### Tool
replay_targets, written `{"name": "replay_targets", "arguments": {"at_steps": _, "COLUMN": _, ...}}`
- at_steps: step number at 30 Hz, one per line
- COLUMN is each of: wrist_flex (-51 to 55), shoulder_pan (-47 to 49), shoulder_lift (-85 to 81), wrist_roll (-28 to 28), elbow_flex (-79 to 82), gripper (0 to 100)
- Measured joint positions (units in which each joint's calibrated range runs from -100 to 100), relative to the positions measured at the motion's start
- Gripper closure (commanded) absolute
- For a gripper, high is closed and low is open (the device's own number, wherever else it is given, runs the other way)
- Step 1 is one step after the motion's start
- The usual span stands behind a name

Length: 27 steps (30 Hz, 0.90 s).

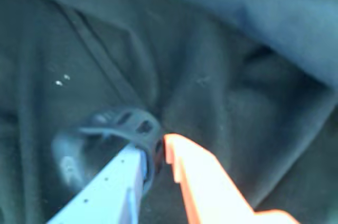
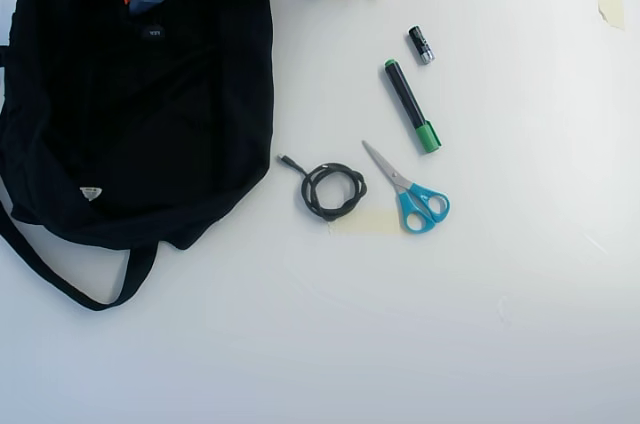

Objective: Put the bike light into the black bag

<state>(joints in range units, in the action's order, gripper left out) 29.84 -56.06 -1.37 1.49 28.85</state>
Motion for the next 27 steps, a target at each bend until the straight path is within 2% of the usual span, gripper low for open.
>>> {"name": "replay_targets", "arguments": {"at_steps": 1, "wrist_flex": 0.09, "shoulder_pan": 0.00, "shoulder_lift": 0.00, "wrist_roll": -0.20, "elbow_flex": 0.00, "gripper": 73}}
{"name": "replay_targets", "arguments": {"at_steps": 3, "wrist_flex": 0.09, "shoulder_pan": 0.59, "shoulder_lift": 0.00, "wrist_roll": -0.20, "elbow_flex": 0.00, "gripper": 68}}
{"name": "replay_targets", "arguments": {"at_steps": 6, "wrist_flex": 4.98, "shoulder_pan": 4.41, "shoulder_lift": -4.98, "wrist_roll": 0.24, "elbow_flex": -0.47, "gripper": 68}}
{"name": "replay_targets", "arguments": {"at_steps": 7, "wrist_flex": 8.59, "shoulder_pan": 6.83, "shoulder_lift": -12.12, "wrist_roll": 0.24, "elbow_flex": -0.39, "gripper": 68}}
{"name": "replay_targets", "arguments": {"at_steps": 9, "wrist_flex": 13.31, "shoulder_pan": 13.45, "shoulder_lift": -23.83, "wrist_roll": -0.10, "elbow_flex": -0.47, "gripper": 84}}
{"name": "replay_targets", "arguments": {"at_steps": 10, "wrist_flex": 14.08, "shoulder_pan": 17.78, "shoulder_lift": -27.15, "wrist_roll": -0.68, "elbow_flex": -0.47, "gripper": 96}}
{"name": "replay_targets", "arguments": {"at_steps": 14, "wrist_flex": 14.60, "shoulder_pan": 40.41, "shoulder_lift": -36.61, "wrist_roll": -9.18, "elbow_flex": -0.55, "gripper": 98}}
{"name": "replay_targets", "arguments": {"at_steps": 16, "wrist_flex": 16.40, "shoulder_pan": 48.35, "shoulder_lift": -38.52, "wrist_roll": -10.94, "elbow_flex": 0.08, "gripper": 98}}
{"name": "replay_targets", "arguments": {"at_steps": 19, "wrist_flex": 19.75, "shoulder_pan": 49.60, "shoulder_lift": -42.59, "wrist_roll": -10.94, "elbow_flex": 2.99, "gripper": 98}}
{"name": "replay_targets", "arguments": {"at_steps": 27, "wrist_flex": 21.64, "shoulder_pan": 55.40, "shoulder_lift": -56.04, "wrist_roll": -11.14, "elbow_flex": 37.11, "gripper": 98}}
